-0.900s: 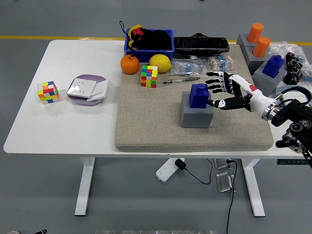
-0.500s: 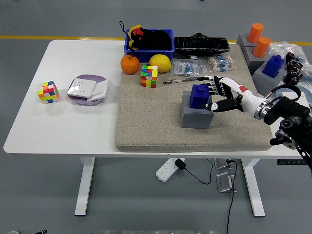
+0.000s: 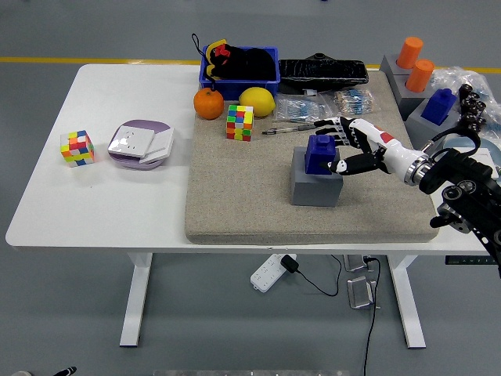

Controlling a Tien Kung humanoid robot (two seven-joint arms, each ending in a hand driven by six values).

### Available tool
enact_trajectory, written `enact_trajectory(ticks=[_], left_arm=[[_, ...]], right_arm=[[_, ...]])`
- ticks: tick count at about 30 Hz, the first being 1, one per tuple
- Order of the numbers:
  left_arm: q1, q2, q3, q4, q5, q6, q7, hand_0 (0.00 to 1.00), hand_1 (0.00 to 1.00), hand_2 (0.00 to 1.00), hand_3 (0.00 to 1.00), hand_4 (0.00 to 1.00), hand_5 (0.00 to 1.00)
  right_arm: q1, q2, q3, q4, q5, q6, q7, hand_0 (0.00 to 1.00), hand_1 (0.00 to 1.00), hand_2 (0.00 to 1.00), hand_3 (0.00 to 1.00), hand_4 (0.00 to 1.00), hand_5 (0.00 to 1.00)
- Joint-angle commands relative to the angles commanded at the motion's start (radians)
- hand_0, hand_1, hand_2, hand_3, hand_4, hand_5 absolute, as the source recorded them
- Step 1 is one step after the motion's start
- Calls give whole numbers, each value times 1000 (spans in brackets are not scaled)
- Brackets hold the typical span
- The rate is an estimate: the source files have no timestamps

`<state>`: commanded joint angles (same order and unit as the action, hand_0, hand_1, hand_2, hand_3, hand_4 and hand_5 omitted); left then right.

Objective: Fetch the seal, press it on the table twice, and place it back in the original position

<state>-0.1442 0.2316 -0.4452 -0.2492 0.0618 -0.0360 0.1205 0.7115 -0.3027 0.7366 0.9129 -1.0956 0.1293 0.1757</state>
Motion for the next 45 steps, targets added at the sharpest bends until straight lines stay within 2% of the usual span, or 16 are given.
enact_trajectory(ticks=[2, 3, 12, 20, 21, 26, 27, 32, 33, 38, 39, 44, 45], left_arm=[[0, 0, -2, -1, 2, 0, -1, 822, 811, 785, 821, 740, 421], [0, 0, -2, -1, 2, 0, -1, 823, 812, 785, 822, 741, 420], [0, -1, 2, -1, 0, -2, 0, 823, 812, 785, 821, 742, 420], [-4, 3, 6, -2, -1, -2, 0, 823, 812, 785, 822, 743, 419], [-4, 3, 7, -2, -2, -3, 1, 824, 813, 785, 822, 743, 417], [-4, 4, 9, -3, -1, -3, 0, 824, 813, 785, 822, 743, 417], [-4, 4, 8, -3, -1, -3, 0, 824, 812, 786, 822, 743, 417], [-4, 5, 10, -3, -2, -4, 0, 824, 812, 786, 822, 743, 417], [-4, 5, 11, -3, -2, -4, 0, 824, 813, 785, 822, 744, 416], [-3, 5, 14, -2, -3, -5, 0, 824, 813, 785, 822, 744, 416], [-4, 5, 13, -2, -2, -5, 0, 824, 813, 785, 823, 743, 415], [-3, 3, 10, -2, -2, -6, 0, 824, 813, 785, 823, 743, 415], [-3, 2, 9, -3, -1, -6, -1, 824, 813, 786, 823, 744, 416]], right_arm=[[2, 0, -5, 0, -2, 0, 0, 801, 739, 744, 782, 814, 2], [2, 0, -7, 1, -2, 0, 0, 793, 713, 703, 751, 804, 2], [0, 2, -32, 3, 1, -2, 1, 789, 706, 707, 760, 805, 2], [9, -1, -60, -4, -4, -40, 17, 784, 710, 710, 770, 796, 2], [11, 0, -65, -6, -3, -42, 18, 765, 670, 669, 743, 698, 2], [18, 0, -91, -13, 3, -53, 23, 765, 670, 669, 743, 698, 2], [19, 0, -95, -14, 3, -55, 23, 740, 614, 629, 715, 627, 2], [25, 0, -111, -17, 6, -68, 28, 740, 614, 629, 715, 627, 2], [26, 0, -113, -18, 6, -70, 28, 690, 562, 570, 655, 586, 2], [30, 0, -122, -16, 11, -85, 34, 690, 562, 570, 655, 586, 2], [31, 0, -125, -15, 13, -89, 36, 656, 506, 499, 572, 557, 2], [30, 2, -131, -10, 25, -106, 47, 656, 506, 499, 572, 557, 2], [29, 1, -131, -6, 30, -111, 50, 627, 469, 460, 501, 536, 2]])
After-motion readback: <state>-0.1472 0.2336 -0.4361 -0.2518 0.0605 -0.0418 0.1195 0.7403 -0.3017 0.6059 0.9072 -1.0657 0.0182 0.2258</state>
